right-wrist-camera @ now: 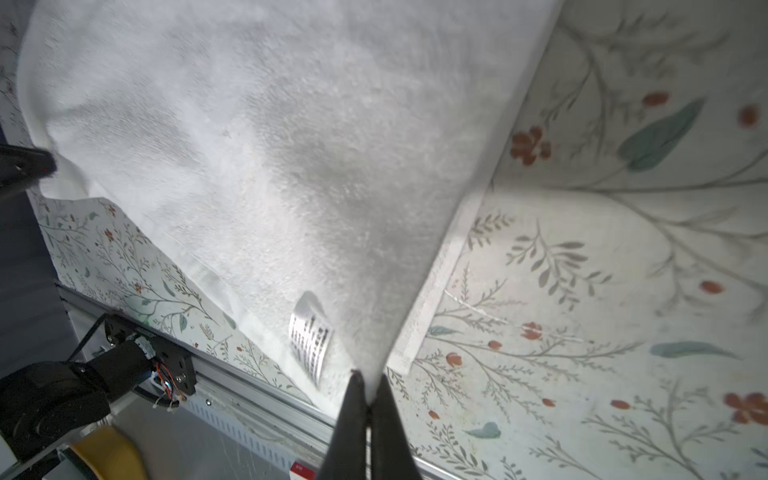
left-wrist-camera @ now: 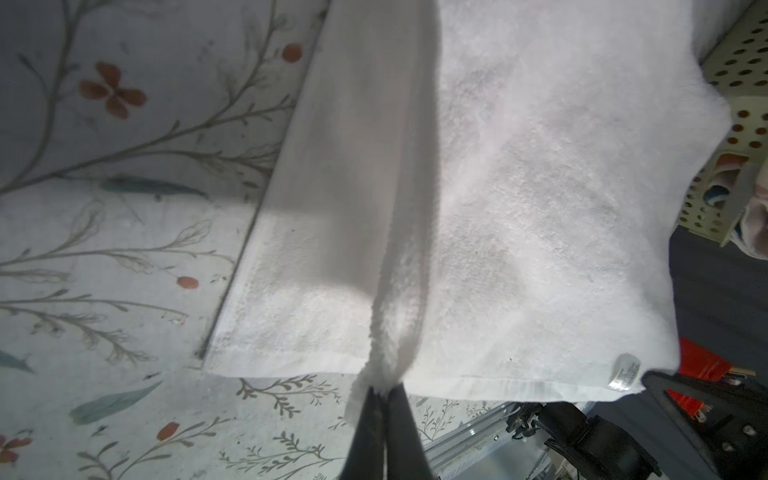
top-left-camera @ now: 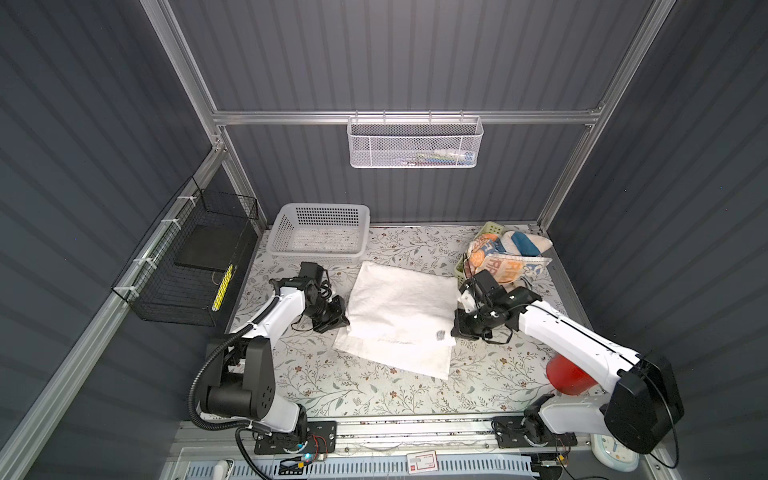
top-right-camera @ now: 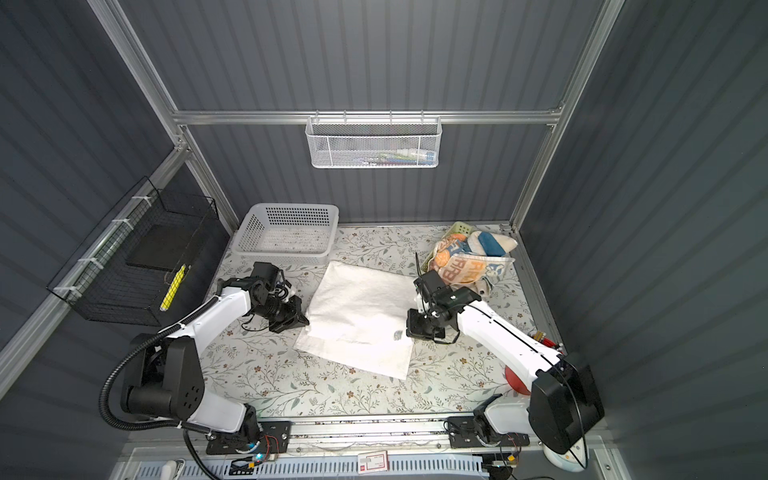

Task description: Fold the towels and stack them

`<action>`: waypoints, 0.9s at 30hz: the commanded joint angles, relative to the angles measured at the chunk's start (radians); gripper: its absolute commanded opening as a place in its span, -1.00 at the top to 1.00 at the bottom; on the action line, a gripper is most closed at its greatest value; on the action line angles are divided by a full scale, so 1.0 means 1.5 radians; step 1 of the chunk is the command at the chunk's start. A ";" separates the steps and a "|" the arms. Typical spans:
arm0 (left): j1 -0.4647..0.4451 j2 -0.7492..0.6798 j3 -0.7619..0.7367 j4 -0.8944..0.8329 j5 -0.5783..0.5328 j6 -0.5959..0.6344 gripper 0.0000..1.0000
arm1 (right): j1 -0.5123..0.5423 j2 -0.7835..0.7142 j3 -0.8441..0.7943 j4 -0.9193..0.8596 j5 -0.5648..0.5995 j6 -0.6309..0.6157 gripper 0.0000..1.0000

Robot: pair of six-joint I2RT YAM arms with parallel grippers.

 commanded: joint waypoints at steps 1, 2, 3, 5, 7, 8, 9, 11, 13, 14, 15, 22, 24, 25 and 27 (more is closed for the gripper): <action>0.015 0.036 -0.053 0.021 0.015 0.014 1.00 | 0.003 0.033 -0.049 0.063 -0.045 0.046 1.00; 0.018 0.042 -0.070 0.039 0.016 0.010 1.00 | 0.003 0.042 -0.055 0.079 -0.043 0.047 1.00; 0.020 0.049 -0.086 0.055 0.012 0.005 1.00 | 0.003 0.050 -0.061 0.094 -0.041 0.048 1.00; 0.023 0.063 -0.111 0.077 0.009 -0.003 1.00 | 0.003 0.068 -0.066 0.116 -0.043 0.043 1.00; 0.024 0.070 -0.137 0.095 0.013 -0.012 1.00 | 0.003 0.088 -0.066 0.121 -0.041 0.028 1.00; 0.024 0.068 -0.151 0.103 0.015 -0.019 1.00 | 0.001 0.098 -0.064 0.121 -0.039 0.018 1.00; 0.024 0.062 -0.164 0.107 0.015 -0.026 1.00 | -0.002 0.107 -0.062 0.118 -0.037 0.010 1.00; 0.024 0.037 -0.193 0.109 0.013 -0.045 1.00 | -0.010 0.121 -0.057 0.112 -0.030 -0.010 1.00; 0.023 -0.005 -0.222 0.105 0.014 -0.068 1.00 | -0.017 0.128 -0.051 0.100 -0.023 -0.023 1.00; 0.023 -0.032 -0.236 0.102 0.018 -0.084 1.00 | -0.021 0.128 -0.046 0.093 -0.021 -0.031 1.00; 0.020 -0.059 -0.246 0.102 0.021 -0.100 1.00 | -0.024 0.126 -0.042 0.086 -0.019 -0.037 1.00; 0.017 -0.222 -0.198 -0.022 -0.011 -0.140 1.00 | -0.033 0.088 0.010 -0.012 0.013 -0.073 1.00; 0.017 -0.238 -0.162 -0.060 -0.021 -0.129 1.00 | -0.034 0.073 0.018 -0.034 0.006 -0.071 1.00; 0.018 -0.240 -0.143 -0.083 -0.028 -0.118 1.00 | -0.033 0.066 0.019 -0.044 -0.001 -0.065 1.00; 0.018 -0.229 -0.111 -0.120 -0.042 -0.096 1.00 | -0.028 0.051 0.017 -0.054 -0.033 -0.049 1.00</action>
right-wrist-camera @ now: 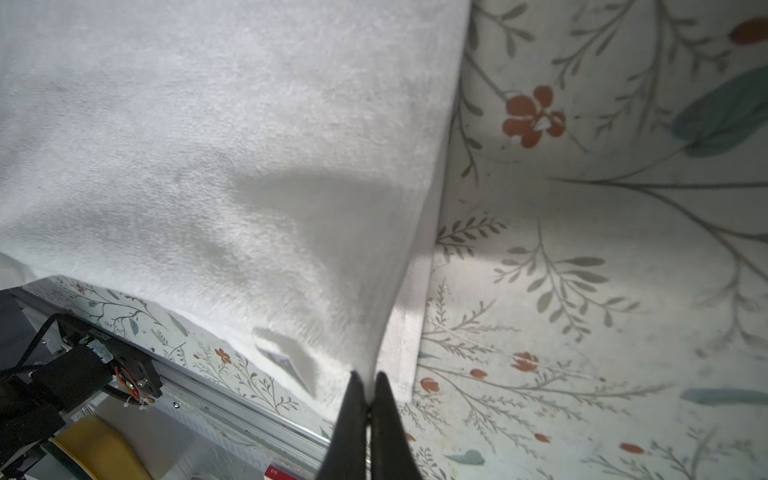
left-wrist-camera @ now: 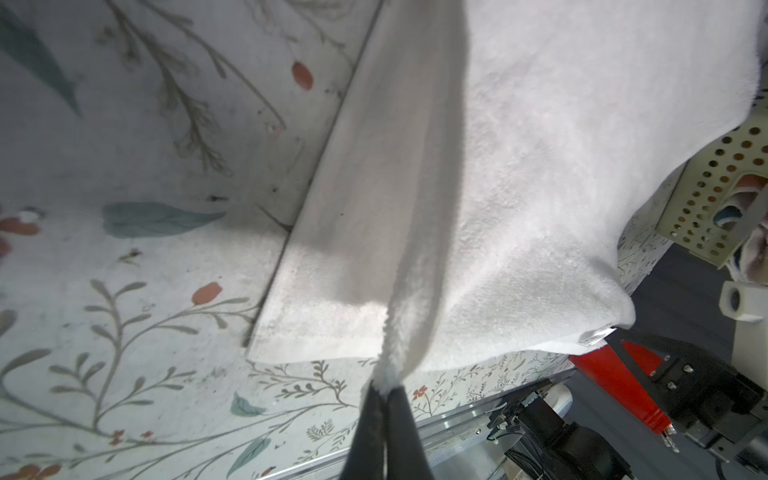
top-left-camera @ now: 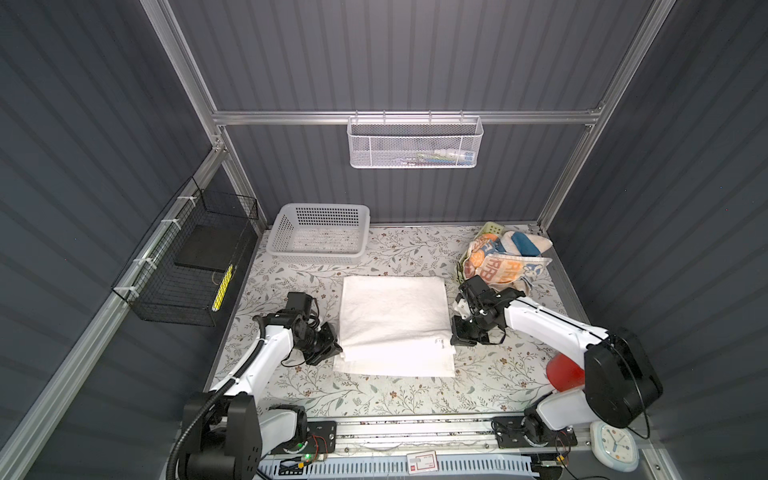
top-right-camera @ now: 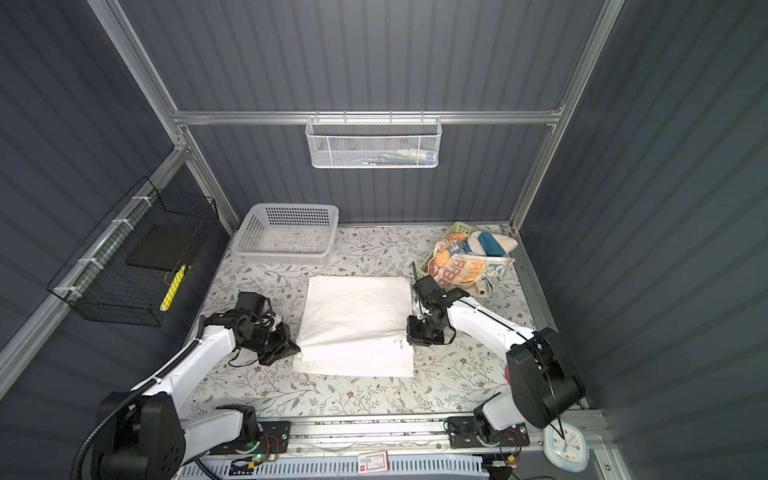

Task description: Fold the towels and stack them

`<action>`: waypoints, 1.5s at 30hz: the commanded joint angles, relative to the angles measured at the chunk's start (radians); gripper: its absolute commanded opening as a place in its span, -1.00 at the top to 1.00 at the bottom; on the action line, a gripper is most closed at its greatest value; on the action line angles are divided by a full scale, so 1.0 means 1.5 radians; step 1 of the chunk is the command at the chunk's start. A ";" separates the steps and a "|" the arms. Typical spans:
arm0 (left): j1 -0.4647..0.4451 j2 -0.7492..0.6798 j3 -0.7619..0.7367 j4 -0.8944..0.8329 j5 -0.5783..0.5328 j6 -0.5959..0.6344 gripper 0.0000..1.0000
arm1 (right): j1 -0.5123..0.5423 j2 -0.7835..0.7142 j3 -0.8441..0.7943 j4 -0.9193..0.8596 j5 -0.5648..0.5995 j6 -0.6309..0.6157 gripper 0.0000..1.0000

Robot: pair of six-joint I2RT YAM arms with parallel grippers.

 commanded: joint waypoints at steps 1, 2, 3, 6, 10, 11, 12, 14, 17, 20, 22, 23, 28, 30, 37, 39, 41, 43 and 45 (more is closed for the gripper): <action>0.001 0.008 0.047 -0.100 -0.032 0.026 1.00 | 0.010 -0.028 0.001 -0.060 -0.025 0.014 1.00; 0.001 0.013 0.047 -0.101 -0.027 0.027 1.00 | 0.018 -0.037 -0.005 -0.060 -0.026 0.024 1.00; 0.001 0.017 0.044 -0.101 -0.028 0.026 1.00 | 0.022 -0.041 -0.012 -0.058 -0.026 0.031 1.00; 0.001 0.037 0.015 -0.087 -0.033 0.016 1.00 | 0.035 -0.037 -0.049 -0.031 -0.037 0.051 1.00; 0.001 0.068 -0.015 -0.065 -0.060 0.002 1.00 | 0.039 0.008 -0.086 0.011 -0.051 0.055 1.00; 0.002 0.076 -0.019 -0.062 -0.072 0.002 0.62 | 0.039 0.021 -0.088 0.015 -0.048 0.054 0.89; 0.001 0.080 -0.018 -0.063 -0.076 0.003 0.33 | 0.040 0.029 -0.084 0.012 -0.043 0.052 0.56; 0.001 0.083 0.001 -0.080 -0.118 0.010 0.05 | 0.043 0.041 -0.066 -0.008 -0.029 0.043 0.09; 0.001 0.074 0.051 -0.104 -0.171 0.018 -0.05 | 0.045 0.033 -0.035 -0.042 -0.004 0.033 -0.05; 0.000 0.072 0.096 -0.101 -0.186 0.026 -0.02 | 0.048 0.024 -0.004 -0.074 0.046 0.028 -0.06; -0.004 0.080 0.111 -0.087 -0.174 0.030 0.04 | 0.054 0.021 0.011 -0.077 0.059 0.030 0.00; -0.010 0.087 0.113 -0.074 -0.166 0.031 0.08 | 0.058 0.023 0.015 -0.071 0.058 0.032 0.05; -0.089 0.138 0.092 -0.005 -0.142 0.003 0.24 | 0.100 0.059 0.003 -0.017 0.031 0.053 0.28; -0.118 0.157 0.069 0.017 -0.139 -0.014 0.31 | 0.118 0.078 -0.013 0.006 0.021 0.063 0.39; -0.124 0.148 -0.029 0.008 -0.174 -0.055 0.57 | 0.142 0.078 -0.105 0.054 0.011 0.095 0.66; -0.125 0.113 -0.055 -0.008 -0.180 -0.073 0.61 | 0.151 0.056 -0.128 0.055 0.012 0.110 0.69; -0.126 0.070 -0.079 -0.025 -0.181 -0.093 0.64 | 0.160 0.031 -0.141 0.055 0.011 0.126 0.69; -0.128 0.040 -0.082 -0.045 -0.187 -0.107 0.65 | 0.159 0.006 -0.125 0.044 0.011 0.131 0.63; -0.128 0.021 -0.051 -0.072 -0.208 -0.106 0.63 | 0.157 -0.010 -0.080 0.009 0.029 0.113 0.55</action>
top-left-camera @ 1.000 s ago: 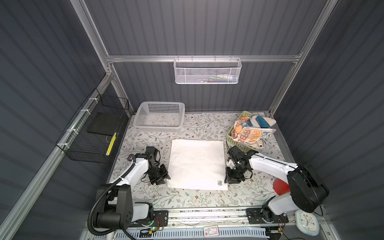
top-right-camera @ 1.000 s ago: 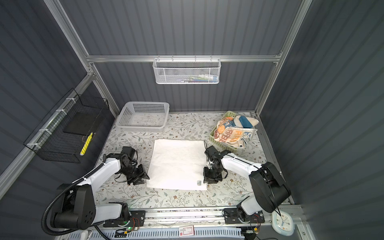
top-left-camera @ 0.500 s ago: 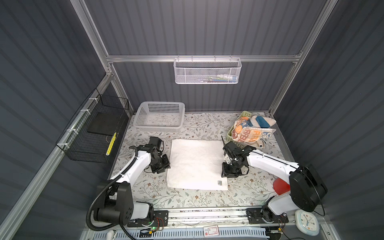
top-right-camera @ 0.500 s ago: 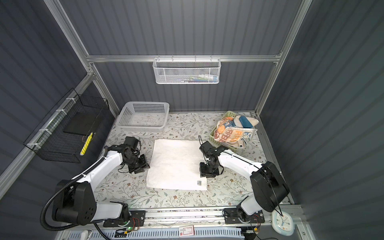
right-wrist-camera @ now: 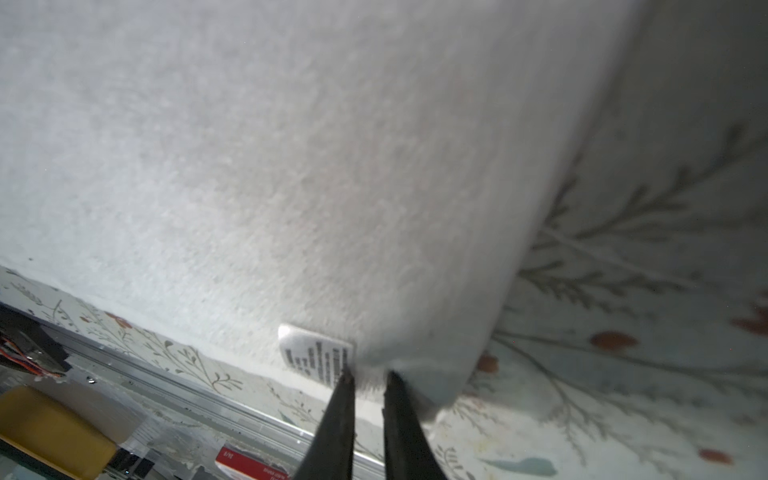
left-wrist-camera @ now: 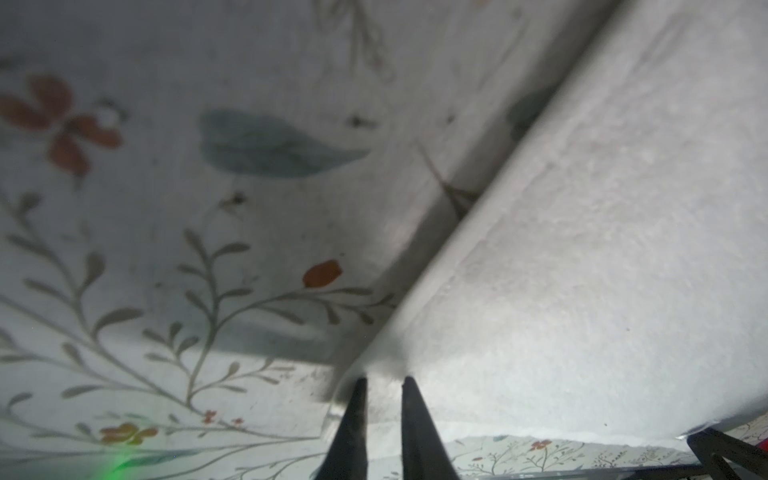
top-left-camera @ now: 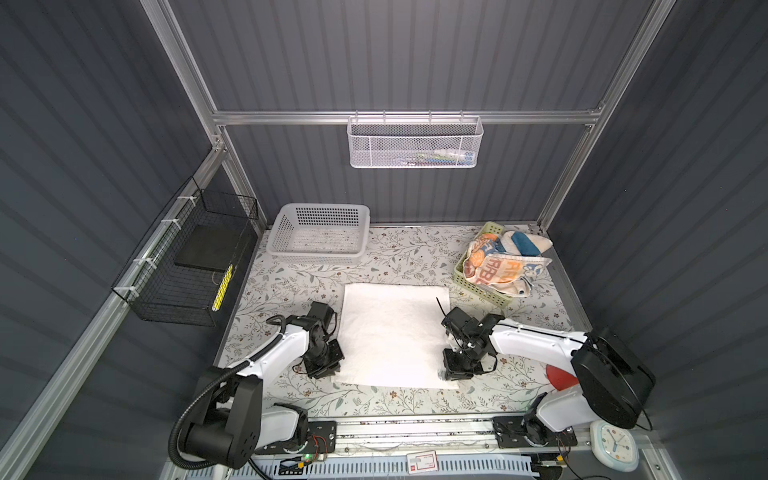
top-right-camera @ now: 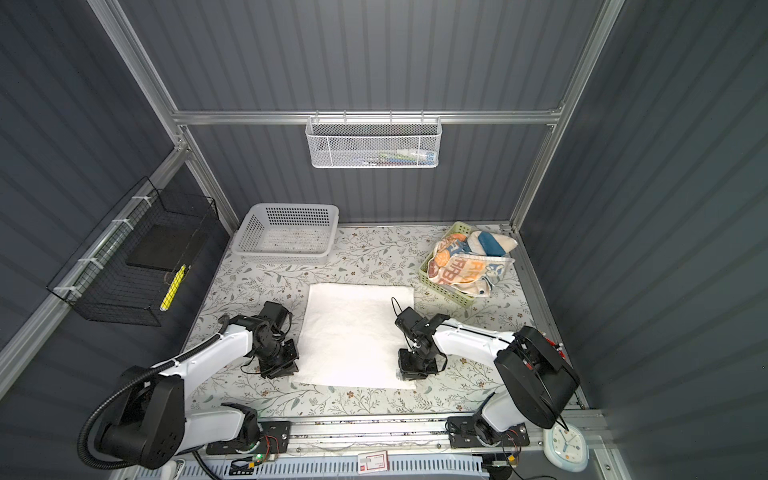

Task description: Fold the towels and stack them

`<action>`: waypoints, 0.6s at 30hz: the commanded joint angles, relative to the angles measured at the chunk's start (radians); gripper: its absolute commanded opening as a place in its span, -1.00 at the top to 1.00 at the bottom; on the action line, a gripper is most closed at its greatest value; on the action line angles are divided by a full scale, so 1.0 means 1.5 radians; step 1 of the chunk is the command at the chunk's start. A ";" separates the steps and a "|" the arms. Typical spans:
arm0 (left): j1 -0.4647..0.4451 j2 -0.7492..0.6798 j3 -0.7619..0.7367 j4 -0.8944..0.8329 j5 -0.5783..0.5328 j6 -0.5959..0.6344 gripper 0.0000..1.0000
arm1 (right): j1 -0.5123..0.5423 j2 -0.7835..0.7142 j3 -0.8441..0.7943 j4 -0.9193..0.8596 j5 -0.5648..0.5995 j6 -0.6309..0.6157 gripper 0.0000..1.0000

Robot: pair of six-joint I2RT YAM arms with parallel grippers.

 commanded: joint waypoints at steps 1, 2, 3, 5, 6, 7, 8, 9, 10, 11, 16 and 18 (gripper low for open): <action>-0.001 -0.026 0.050 -0.068 -0.047 -0.019 0.56 | -0.008 -0.023 0.074 -0.061 0.036 -0.012 0.48; -0.001 -0.023 0.079 -0.076 -0.061 -0.007 0.45 | -0.017 -0.018 0.110 -0.080 0.049 -0.032 0.38; -0.001 -0.015 0.108 -0.077 -0.077 0.004 0.33 | -0.028 -0.010 0.141 -0.094 0.060 -0.049 0.29; 0.000 0.019 0.177 -0.063 -0.103 0.040 0.09 | -0.056 0.020 0.203 -0.111 0.086 -0.094 0.19; 0.001 0.040 0.205 -0.046 -0.102 0.059 -0.04 | -0.068 0.038 0.226 -0.113 0.095 -0.109 0.16; 0.001 0.067 0.235 -0.019 -0.091 0.080 -0.17 | -0.083 0.061 0.252 -0.112 0.107 -0.131 0.14; 0.002 0.095 0.259 0.015 -0.072 0.103 -0.29 | -0.097 0.084 0.274 -0.108 0.122 -0.147 0.12; 0.005 0.122 0.276 0.043 -0.056 0.114 -0.33 | -0.106 0.105 0.288 -0.103 0.132 -0.159 0.12; 0.011 0.154 0.296 0.080 -0.037 0.124 -0.34 | -0.117 0.126 0.309 -0.095 0.145 -0.172 0.13; 0.018 0.193 0.316 0.105 -0.023 0.129 -0.35 | -0.128 0.146 0.325 -0.085 0.159 -0.181 0.13; 0.049 0.330 0.373 0.225 0.010 0.124 -0.34 | -0.167 0.221 0.393 -0.042 0.211 -0.205 0.12; 0.058 0.370 0.380 0.279 0.033 0.124 -0.33 | -0.174 0.245 0.410 -0.027 0.216 -0.213 0.12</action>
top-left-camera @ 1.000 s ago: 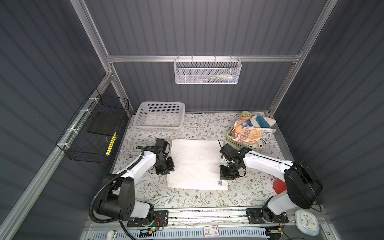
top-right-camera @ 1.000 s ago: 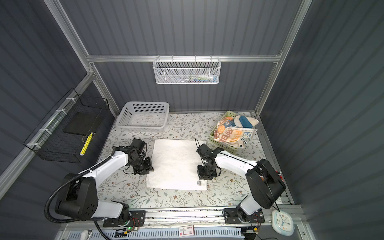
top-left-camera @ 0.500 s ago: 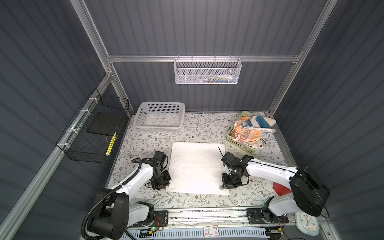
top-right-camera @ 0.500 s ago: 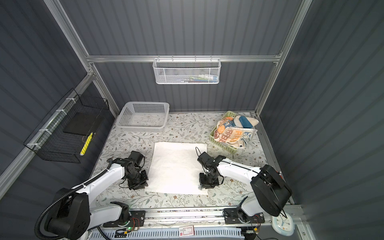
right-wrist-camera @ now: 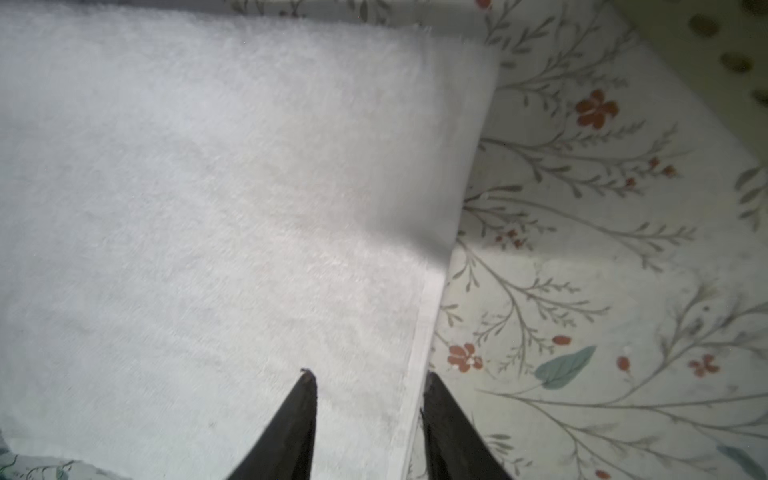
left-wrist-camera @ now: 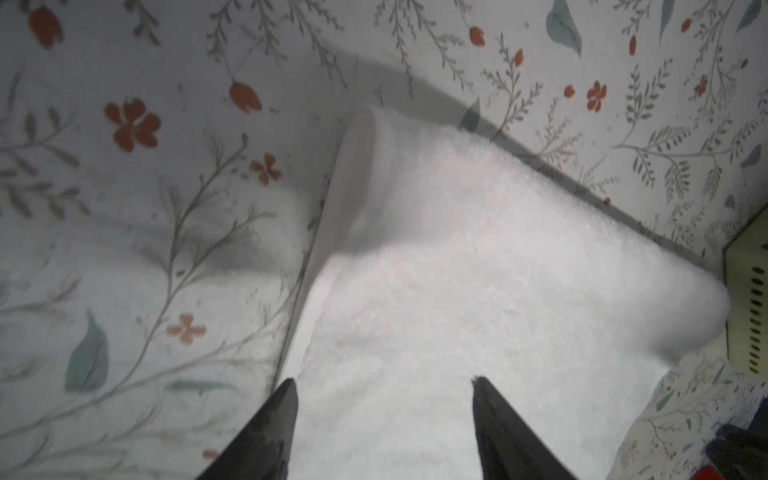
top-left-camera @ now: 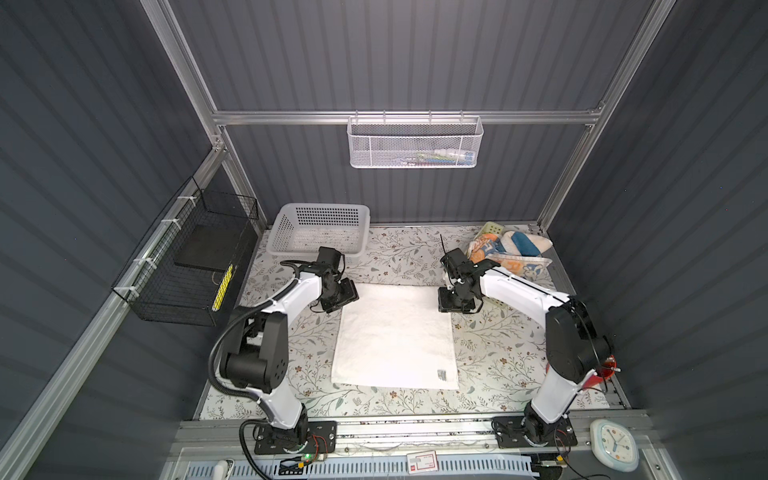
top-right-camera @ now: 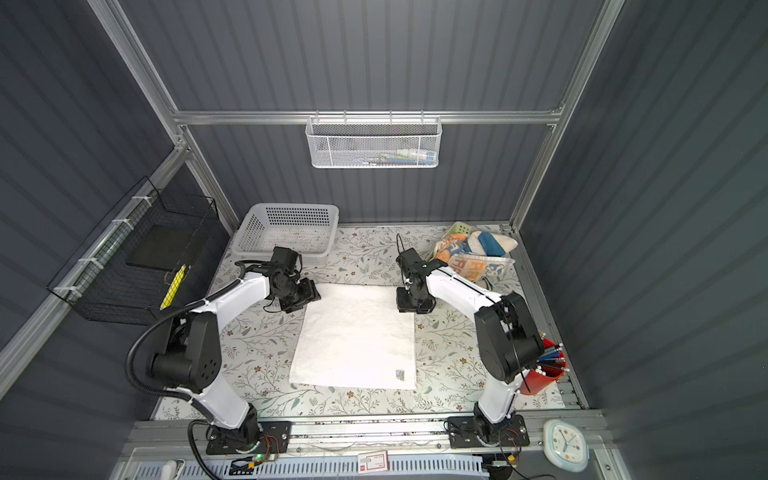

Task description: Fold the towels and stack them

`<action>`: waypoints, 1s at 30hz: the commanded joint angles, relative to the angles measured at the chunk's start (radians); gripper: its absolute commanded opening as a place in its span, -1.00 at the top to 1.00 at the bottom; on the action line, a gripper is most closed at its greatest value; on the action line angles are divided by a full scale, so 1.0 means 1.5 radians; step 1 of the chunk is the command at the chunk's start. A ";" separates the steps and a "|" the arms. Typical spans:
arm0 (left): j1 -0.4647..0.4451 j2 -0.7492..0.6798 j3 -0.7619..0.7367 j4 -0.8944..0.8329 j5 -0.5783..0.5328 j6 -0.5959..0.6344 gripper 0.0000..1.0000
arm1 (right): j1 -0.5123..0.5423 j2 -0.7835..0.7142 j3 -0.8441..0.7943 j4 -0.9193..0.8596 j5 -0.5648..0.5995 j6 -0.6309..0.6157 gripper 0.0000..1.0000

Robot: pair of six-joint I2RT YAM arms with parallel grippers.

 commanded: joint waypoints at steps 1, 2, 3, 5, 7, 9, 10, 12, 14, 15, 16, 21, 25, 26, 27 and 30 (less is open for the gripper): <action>0.016 0.056 0.021 0.101 0.047 0.020 -0.33 | -0.008 0.030 0.037 0.022 0.040 -0.038 0.13; 0.018 0.075 0.027 0.117 0.049 0.020 -0.32 | -0.008 0.044 0.046 0.021 0.036 -0.043 0.14; 0.021 0.087 0.031 0.128 0.050 0.021 -0.31 | -0.008 0.055 0.051 0.020 0.031 -0.044 0.14; 0.026 0.110 0.038 0.152 0.050 0.022 -0.29 | -0.008 0.077 0.054 0.021 0.030 -0.044 0.15; 0.029 0.124 0.039 0.172 0.053 0.024 -0.29 | -0.008 0.089 0.048 0.029 0.034 -0.046 0.15; 0.032 0.135 0.042 0.187 0.060 0.024 -0.29 | -0.008 0.102 0.042 0.039 0.038 -0.050 0.15; 0.032 0.140 0.042 0.193 0.065 0.025 -0.27 | -0.008 0.109 0.042 0.041 0.040 -0.052 0.15; 0.033 0.145 0.042 0.198 0.072 0.025 -0.21 | -0.008 0.123 0.044 0.043 0.041 -0.054 0.16; 0.033 0.144 0.032 0.205 0.072 0.025 -0.11 | -0.007 0.132 0.044 0.048 0.040 -0.053 0.16; 0.033 0.138 0.021 0.213 0.072 0.025 -0.03 | -0.007 0.134 0.042 0.051 0.039 -0.052 0.16; 0.034 0.131 0.008 0.220 0.070 0.026 0.11 | -0.005 0.137 0.039 0.055 0.037 -0.052 0.16; 0.037 0.069 -0.052 0.235 0.064 0.037 0.77 | 0.020 0.133 0.015 0.059 0.033 -0.042 0.18; 0.038 -0.003 -0.107 0.220 0.045 0.048 1.00 | 0.058 0.108 -0.027 0.065 0.028 -0.019 0.18; 0.038 -0.021 -0.118 0.208 0.040 0.053 1.00 | 0.068 0.100 -0.037 0.066 0.028 -0.013 0.18; 0.040 -0.036 -0.126 0.198 0.035 0.056 1.00 | 0.075 0.093 -0.044 0.067 0.027 -0.008 0.18; 0.049 -0.079 -0.150 0.158 0.020 0.067 1.00 | 0.089 0.066 -0.058 0.070 0.020 0.001 0.15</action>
